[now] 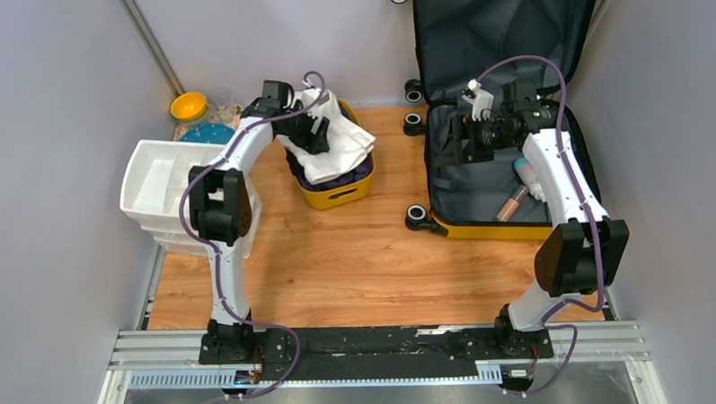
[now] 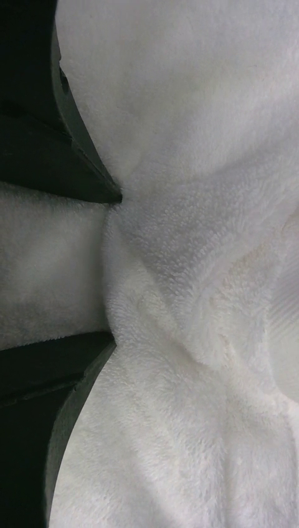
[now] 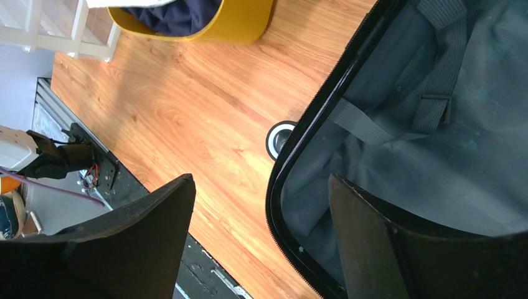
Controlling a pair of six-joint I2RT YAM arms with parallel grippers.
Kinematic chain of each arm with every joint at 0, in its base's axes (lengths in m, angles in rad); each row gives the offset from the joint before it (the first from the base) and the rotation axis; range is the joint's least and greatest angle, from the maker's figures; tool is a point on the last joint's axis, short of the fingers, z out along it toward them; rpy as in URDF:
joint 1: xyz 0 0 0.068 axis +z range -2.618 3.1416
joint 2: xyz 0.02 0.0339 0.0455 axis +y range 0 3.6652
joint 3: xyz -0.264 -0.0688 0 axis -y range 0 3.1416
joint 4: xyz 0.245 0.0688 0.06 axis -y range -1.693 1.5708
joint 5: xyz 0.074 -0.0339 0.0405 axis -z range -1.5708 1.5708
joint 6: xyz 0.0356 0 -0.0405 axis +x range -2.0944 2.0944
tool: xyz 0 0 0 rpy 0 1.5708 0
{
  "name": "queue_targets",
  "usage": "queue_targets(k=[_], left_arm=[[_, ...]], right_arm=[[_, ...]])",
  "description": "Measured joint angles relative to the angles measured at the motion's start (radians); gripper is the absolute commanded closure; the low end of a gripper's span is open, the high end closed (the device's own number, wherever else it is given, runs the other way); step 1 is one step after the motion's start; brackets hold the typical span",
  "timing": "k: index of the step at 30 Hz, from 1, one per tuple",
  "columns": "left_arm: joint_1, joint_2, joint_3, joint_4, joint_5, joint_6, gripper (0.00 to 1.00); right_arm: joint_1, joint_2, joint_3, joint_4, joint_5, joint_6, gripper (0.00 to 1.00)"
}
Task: Open, take out, and arrange the luggage
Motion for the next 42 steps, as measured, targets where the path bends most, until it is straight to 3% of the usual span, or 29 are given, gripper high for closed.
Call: queue_targets(k=[4,8,12,16,22,28,36,42], left_arm=[[0.009,-0.043,-0.074,0.077,-0.127,-0.154,0.15],[-0.073,-0.157,-0.208,0.122,-0.262,-0.307,0.14],[-0.189,-0.193,-0.216,0.117,-0.319,-0.43,0.14],[-0.24,-0.196,-0.197,0.114,-0.34,-0.46,0.13],[-0.222,-0.245,-0.159,0.106,-0.216,-0.251,0.13],[-0.252,-0.344,-0.156,-0.028,-0.076,-0.008,0.15],[-0.418,-0.343,-0.207,-0.145,-0.185,0.168,0.25],[-0.428,-0.29,-0.212,-0.159,-0.258,0.168,0.32]], right_arm=[[-0.004,0.0,0.003,0.0,0.0,-0.001,0.18],[-0.005,0.001,0.004,-0.001,-0.001,-0.001,0.18],[-0.006,0.01,0.01,-0.002,-0.002,-0.002,0.18],[-0.013,0.011,0.022,-0.006,-0.014,-0.009,0.18],[-0.112,-0.008,0.067,-0.006,-0.044,-0.013,0.18],[-0.159,-0.082,0.111,0.007,0.024,-0.003,0.16],[-0.284,-0.204,0.102,0.06,0.035,0.066,0.16],[-0.307,-0.223,0.058,0.064,0.036,0.102,0.16]])
